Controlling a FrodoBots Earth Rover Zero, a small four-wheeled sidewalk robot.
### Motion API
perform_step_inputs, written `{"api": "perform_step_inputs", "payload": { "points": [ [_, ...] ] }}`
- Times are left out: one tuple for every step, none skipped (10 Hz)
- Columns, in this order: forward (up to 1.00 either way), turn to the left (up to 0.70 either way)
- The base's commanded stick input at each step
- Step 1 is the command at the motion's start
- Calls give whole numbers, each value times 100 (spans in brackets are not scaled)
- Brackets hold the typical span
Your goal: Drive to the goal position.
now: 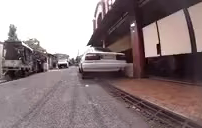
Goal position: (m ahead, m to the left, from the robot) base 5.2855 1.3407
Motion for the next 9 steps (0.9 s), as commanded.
{"api": "perform_step_inputs", "payload": {
  "points": [
    [0, 0],
    [0, 0],
    [0, 6],
    [0, 75],
    [0, 99],
    [0, 100],
    [0, 100],
    [0, 100],
    [0, 100]
  ]
}}
